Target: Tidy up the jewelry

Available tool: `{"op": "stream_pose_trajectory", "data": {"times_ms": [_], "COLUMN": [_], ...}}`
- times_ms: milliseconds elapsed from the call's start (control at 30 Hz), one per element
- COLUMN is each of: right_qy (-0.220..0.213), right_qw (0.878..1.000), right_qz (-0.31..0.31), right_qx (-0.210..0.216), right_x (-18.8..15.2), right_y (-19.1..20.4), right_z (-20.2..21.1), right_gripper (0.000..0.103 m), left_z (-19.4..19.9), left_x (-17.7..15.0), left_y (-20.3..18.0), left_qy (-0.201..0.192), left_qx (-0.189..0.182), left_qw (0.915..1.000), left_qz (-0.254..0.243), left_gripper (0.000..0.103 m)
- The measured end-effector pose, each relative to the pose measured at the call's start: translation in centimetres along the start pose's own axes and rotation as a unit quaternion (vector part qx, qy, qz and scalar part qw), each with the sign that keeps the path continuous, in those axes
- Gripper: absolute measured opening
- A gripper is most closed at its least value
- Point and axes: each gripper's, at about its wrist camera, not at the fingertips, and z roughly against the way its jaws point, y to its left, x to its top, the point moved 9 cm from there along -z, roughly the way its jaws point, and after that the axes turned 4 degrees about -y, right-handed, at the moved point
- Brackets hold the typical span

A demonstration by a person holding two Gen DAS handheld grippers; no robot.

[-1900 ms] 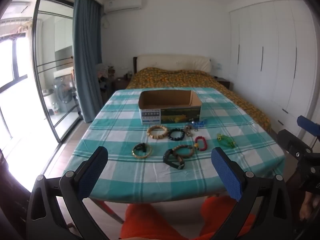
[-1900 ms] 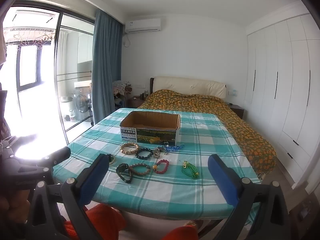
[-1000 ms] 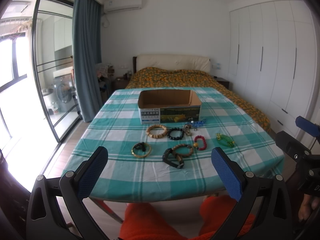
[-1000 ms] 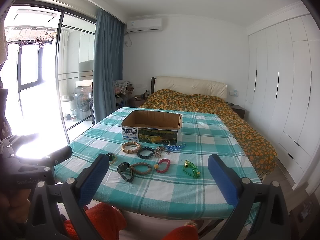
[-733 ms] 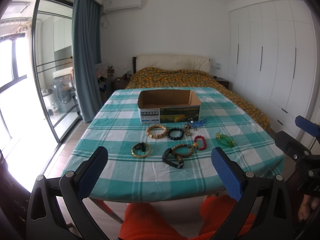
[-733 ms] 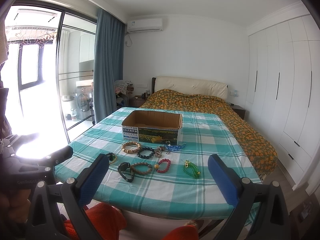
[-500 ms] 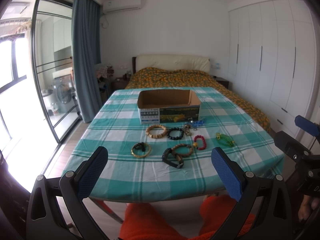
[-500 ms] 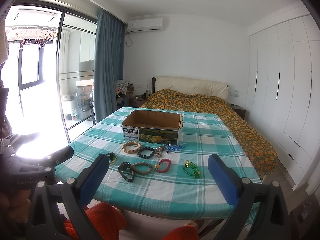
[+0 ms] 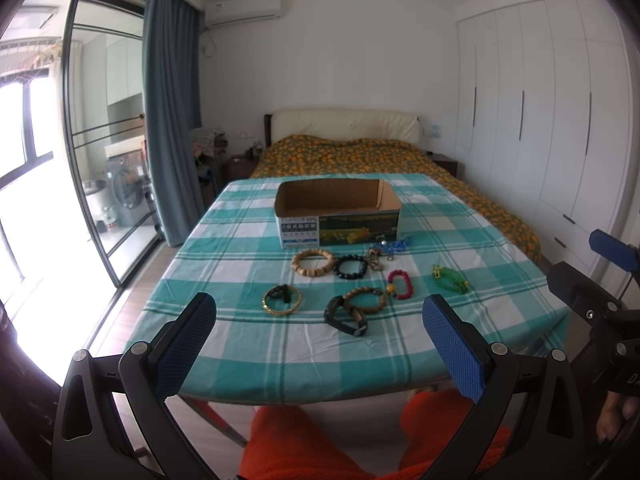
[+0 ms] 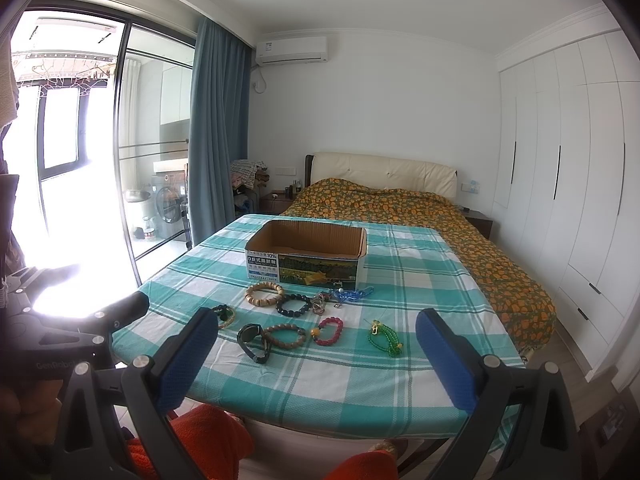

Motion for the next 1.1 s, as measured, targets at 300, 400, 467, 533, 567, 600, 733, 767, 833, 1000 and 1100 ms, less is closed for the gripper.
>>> {"op": "stream_pose_trajectory", "data": {"times_ms": [300, 400, 467, 533, 567, 600, 733, 767, 833, 1000, 1100], "right_qy": [0.000, 0.000, 0.000, 0.000, 0.000, 0.000, 0.000, 0.000, 0.000, 0.000, 0.000], "right_qw": [1.000, 1.000, 1.000, 1.000, 1.000, 1.000, 1.000, 1.000, 1.000, 1.000, 1.000], "right_qz": [0.000, 0.001, 0.000, 0.001, 0.001, 0.001, 0.001, 0.001, 0.001, 0.001, 0.001], "right_qx": [0.000, 0.000, 0.000, 0.000, 0.000, 0.000, 0.000, 0.000, 0.000, 0.000, 0.000], "right_x": [0.01, 0.00, 0.03, 0.04, 0.05, 0.06, 0.09, 0.09, 0.09, 0.09, 0.10], "right_y": [0.09, 0.12, 0.12, 0.14, 0.13, 0.15, 0.17, 0.17, 0.16, 0.14, 0.05], "right_z": [0.06, 0.08, 0.11, 0.13, 0.14, 0.15, 0.18, 0.18, 0.17, 0.17, 0.16], "right_gripper": [0.101, 0.101, 0.101, 0.101, 0.101, 0.101, 0.101, 0.101, 0.101, 0.101, 0.101], "left_z": [0.08, 0.09, 0.09, 0.11, 0.09, 0.10, 0.14, 0.15, 0.18, 0.16, 0.17], "left_x": [0.07, 0.08, 0.07, 0.07, 0.07, 0.08, 0.10, 0.09, 0.09, 0.10, 0.11], "left_y": [-0.02, -0.06, -0.09, -0.08, -0.11, -0.10, -0.13, -0.16, -0.16, -0.20, -0.20], "left_qy": [-0.001, 0.000, 0.000, -0.001, -0.001, -0.001, -0.001, -0.001, -0.001, -0.001, -0.001], "left_qx": [-0.001, 0.000, 0.000, 0.000, 0.000, 0.000, 0.000, 0.000, 0.000, 0.000, 0.000], "left_qw": [1.0000, 1.0000, 1.0000, 1.0000, 1.0000, 1.0000, 1.0000, 1.0000, 1.0000, 1.0000, 1.0000], "left_qz": [-0.002, -0.002, -0.002, -0.002, -0.002, -0.002, -0.003, -0.003, -0.003, -0.003, -0.003], "left_gripper": [0.103, 0.103, 0.103, 0.103, 0.103, 0.103, 0.103, 0.103, 0.103, 0.103, 0.103]}}
